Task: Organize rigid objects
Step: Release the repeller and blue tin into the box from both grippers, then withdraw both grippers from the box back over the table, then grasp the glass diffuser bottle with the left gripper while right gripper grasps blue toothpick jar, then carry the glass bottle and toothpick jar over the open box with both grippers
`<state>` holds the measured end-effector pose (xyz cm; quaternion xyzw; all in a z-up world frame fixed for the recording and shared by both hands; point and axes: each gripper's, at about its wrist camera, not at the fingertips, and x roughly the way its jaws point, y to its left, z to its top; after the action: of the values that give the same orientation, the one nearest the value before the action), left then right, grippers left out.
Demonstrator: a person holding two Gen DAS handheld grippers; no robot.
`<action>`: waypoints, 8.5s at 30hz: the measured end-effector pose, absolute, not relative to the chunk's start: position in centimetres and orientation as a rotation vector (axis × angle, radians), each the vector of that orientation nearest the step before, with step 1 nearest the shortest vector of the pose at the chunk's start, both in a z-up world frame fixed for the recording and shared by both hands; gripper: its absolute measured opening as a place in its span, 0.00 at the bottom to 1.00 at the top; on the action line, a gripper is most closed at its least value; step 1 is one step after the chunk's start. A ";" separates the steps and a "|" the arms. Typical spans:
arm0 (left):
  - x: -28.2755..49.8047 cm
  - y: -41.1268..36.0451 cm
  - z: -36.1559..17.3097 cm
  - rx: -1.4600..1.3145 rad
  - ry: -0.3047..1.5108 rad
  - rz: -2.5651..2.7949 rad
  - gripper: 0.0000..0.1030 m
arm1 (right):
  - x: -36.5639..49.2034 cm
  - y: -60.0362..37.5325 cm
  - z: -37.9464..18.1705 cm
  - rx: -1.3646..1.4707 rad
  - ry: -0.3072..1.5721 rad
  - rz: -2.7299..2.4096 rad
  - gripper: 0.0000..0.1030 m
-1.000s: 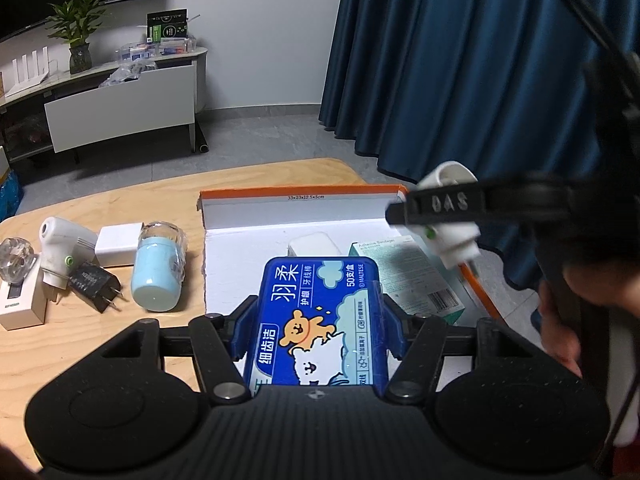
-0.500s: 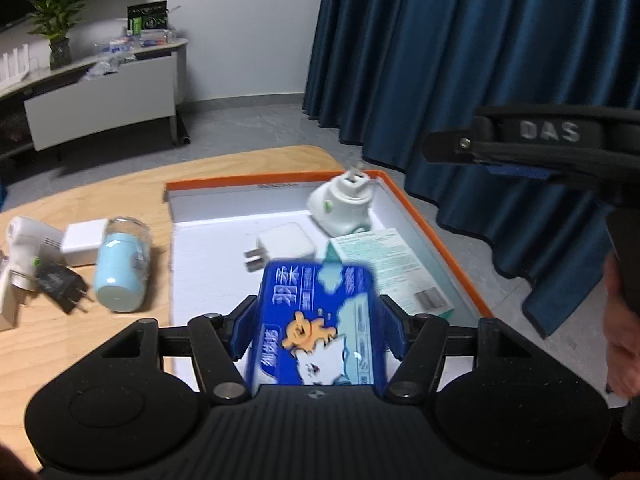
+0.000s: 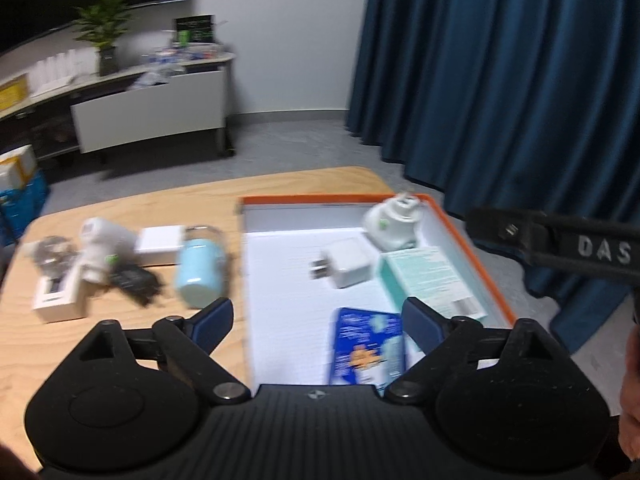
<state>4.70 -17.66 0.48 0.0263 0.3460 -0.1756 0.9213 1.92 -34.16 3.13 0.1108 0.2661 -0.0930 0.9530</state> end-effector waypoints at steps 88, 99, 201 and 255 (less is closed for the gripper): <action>16.7 3.0 -3.9 0.081 0.640 -0.182 1.00 | 11.0 -21.2 -0.7 0.159 0.674 0.092 0.78; 18.5 2.9 -5.1 0.070 0.609 -0.240 0.90 | 13.0 -22.3 -2.1 0.198 0.687 0.077 0.78; -2.5 -3.5 2.1 -0.098 0.624 -0.104 0.79 | -3.2 -21.3 1.7 0.201 0.601 0.047 0.56; -0.8 -14.2 2.2 -0.031 0.655 -0.351 0.79 | -6.8 -30.4 2.3 0.276 0.536 -0.188 0.56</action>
<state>-0.80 -14.15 2.24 -0.0150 0.3199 -0.1716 0.9317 -6.76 -30.44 2.28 0.1355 0.2637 -0.0926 0.9505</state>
